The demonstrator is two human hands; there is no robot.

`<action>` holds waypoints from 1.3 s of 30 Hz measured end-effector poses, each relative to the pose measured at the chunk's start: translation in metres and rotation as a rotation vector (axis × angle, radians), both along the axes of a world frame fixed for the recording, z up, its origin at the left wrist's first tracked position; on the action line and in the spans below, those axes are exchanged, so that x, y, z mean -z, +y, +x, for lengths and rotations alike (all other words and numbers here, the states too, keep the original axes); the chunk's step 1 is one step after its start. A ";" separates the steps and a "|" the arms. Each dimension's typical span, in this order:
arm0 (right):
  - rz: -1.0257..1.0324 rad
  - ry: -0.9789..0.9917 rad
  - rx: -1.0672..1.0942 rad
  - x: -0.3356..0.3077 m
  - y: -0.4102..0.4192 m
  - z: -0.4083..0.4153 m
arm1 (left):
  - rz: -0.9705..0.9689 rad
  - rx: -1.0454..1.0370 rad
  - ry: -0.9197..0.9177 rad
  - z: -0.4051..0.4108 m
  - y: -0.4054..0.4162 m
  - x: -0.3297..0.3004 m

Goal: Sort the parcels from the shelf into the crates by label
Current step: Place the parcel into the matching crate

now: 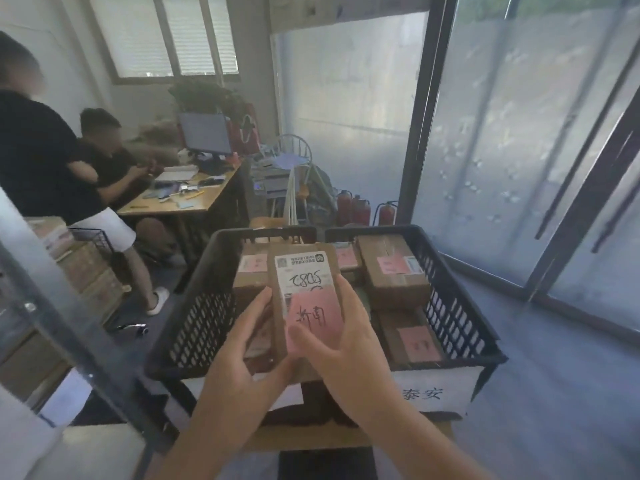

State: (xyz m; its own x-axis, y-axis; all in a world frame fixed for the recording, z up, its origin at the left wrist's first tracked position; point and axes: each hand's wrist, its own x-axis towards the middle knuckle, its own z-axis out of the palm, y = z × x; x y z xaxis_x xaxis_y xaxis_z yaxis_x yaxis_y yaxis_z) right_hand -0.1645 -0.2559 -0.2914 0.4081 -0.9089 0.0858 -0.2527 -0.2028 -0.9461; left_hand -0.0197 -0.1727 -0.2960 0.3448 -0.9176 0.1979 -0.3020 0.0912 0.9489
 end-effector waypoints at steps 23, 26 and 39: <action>-0.005 0.310 -0.249 0.062 -0.175 0.118 | 0.162 -0.173 0.181 0.131 -0.143 0.036; -0.030 0.411 -0.420 0.079 -0.174 0.130 | 0.157 -0.363 0.111 0.171 -0.138 0.047; -0.047 0.719 -0.841 0.151 -0.156 0.224 | 0.547 -0.453 -0.022 0.277 -0.144 0.096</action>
State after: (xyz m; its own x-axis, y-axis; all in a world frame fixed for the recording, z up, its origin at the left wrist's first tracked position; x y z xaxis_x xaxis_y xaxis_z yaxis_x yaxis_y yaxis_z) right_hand 0.0594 -0.4116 -0.4420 0.8626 -0.3201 -0.3918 -0.5046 -0.5999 -0.6209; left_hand 0.2568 -0.3164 -0.3921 0.7175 -0.6544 -0.2388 -0.2173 -0.5359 0.8158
